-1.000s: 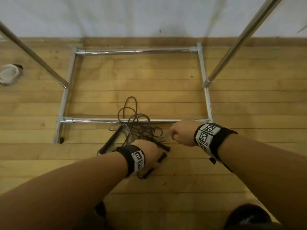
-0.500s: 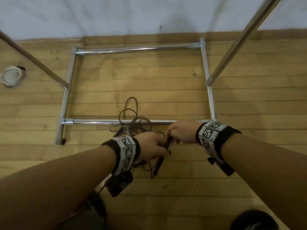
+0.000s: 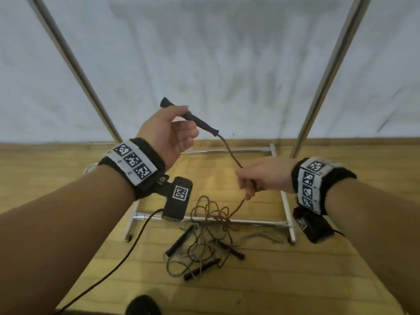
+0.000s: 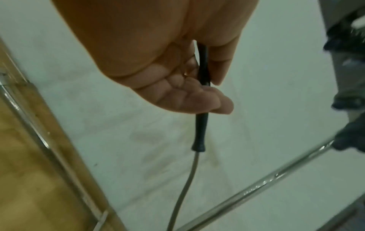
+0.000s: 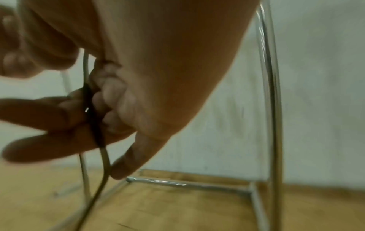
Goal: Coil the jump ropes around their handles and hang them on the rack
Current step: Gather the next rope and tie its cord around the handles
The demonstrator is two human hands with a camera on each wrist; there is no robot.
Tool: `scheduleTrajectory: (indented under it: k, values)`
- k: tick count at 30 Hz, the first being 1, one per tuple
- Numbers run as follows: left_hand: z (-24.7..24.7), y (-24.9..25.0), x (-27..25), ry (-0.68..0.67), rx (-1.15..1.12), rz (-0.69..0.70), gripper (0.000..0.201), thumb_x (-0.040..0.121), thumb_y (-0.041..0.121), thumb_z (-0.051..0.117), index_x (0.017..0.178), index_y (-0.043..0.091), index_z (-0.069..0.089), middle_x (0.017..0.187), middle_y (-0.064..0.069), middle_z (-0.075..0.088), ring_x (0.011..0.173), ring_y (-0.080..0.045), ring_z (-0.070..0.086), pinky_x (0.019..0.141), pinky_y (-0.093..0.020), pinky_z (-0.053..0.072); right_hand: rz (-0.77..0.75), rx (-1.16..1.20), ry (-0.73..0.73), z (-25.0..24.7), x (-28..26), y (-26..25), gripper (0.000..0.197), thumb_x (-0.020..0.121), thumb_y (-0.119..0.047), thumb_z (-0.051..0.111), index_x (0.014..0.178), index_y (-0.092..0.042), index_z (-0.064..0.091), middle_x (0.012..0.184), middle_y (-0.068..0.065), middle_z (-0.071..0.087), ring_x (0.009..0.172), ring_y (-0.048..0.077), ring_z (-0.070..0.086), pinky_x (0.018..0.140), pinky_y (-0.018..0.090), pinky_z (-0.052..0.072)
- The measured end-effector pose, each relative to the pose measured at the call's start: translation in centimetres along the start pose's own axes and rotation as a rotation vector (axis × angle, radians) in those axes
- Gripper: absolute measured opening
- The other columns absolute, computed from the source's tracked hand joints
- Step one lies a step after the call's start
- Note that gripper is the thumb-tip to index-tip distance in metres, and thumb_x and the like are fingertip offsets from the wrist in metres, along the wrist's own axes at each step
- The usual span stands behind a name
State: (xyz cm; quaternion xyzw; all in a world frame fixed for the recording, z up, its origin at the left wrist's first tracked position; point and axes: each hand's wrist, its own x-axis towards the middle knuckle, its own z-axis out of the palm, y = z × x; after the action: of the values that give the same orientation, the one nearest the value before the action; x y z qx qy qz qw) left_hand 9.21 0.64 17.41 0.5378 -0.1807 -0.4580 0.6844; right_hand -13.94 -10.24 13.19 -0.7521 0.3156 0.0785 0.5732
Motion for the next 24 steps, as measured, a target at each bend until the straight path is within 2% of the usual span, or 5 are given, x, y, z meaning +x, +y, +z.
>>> scheduleTrajectory:
  k: [7, 13, 17, 20, 24]
  values:
    - [0.0, 3.2, -4.0, -0.009, 0.599, 0.014, 0.011, 0.090, 0.010, 0.078, 0.097, 0.014, 0.070, 0.097, -0.013, 0.078, 0.081, -0.028, 0.077, 0.064, -0.036, 0.061, -0.139, -0.188, 0.481, -5.0, -8.1, -5.8, 0.031, 0.102, -0.026, 0.052, 0.087, -0.006, 0.070, 0.056, -0.002, 0.047, 0.051, 0.015, 0.045, 0.056, 0.032, 0.044]
    - [3.7, 2.3, -7.7, -0.368, 1.080, 0.262, 0.071, 0.071, 0.045, 0.087, 0.127, 0.068, 0.050, 0.141, 0.022, 0.059, 0.131, -0.008, 0.055, 0.105, -0.038, 0.050, -0.263, -0.425, 0.400, -1.8, -11.6, -10.3, 0.033, 0.102, -0.039, 0.052, 0.084, -0.021, 0.073, 0.054, -0.009, 0.051, 0.048, 0.007, 0.045, 0.057, 0.028, 0.044]
    - [6.0, 1.1, -9.0, -0.411, 1.000, 0.381, 0.016, 0.085, 0.057, 0.067, 0.096, 0.047, 0.072, 0.087, 0.019, 0.072, 0.090, -0.006, 0.069, 0.090, -0.043, 0.054, -0.334, -0.326, 0.370, -0.4, -12.2, -10.5, 0.032, 0.101, -0.033, 0.055, 0.081, -0.015, 0.072, 0.053, -0.008, 0.047, 0.046, 0.009, 0.041, 0.053, 0.025, 0.039]
    - [6.1, 1.9, -9.0, -0.409, 0.587, 0.218, 0.025, 0.097, 0.039, 0.066, 0.074, 0.033, 0.075, 0.062, 0.006, 0.057, 0.065, -0.022, 0.067, 0.088, -0.054, 0.061, -0.375, -0.189, 0.393, -0.8, -12.5, -9.8, 0.028, 0.102, -0.033, 0.056, 0.084, -0.014, 0.069, 0.058, -0.005, 0.048, 0.050, 0.012, 0.042, 0.052, 0.027, 0.038]
    - [6.0, 4.7, -8.5, -0.230, 0.171, 0.243, 0.031, 0.096, 0.021, 0.066, 0.068, 0.026, 0.056, 0.057, 0.007, 0.032, 0.044, -0.013, 0.029, 0.045, -0.030, 0.044, -0.289, -0.142, 0.345, -1.0, -11.1, -5.7, 0.029, 0.104, -0.035, 0.055, 0.085, -0.014, 0.063, 0.062, 0.000, 0.050, 0.054, 0.016, 0.050, 0.061, 0.032, 0.048]
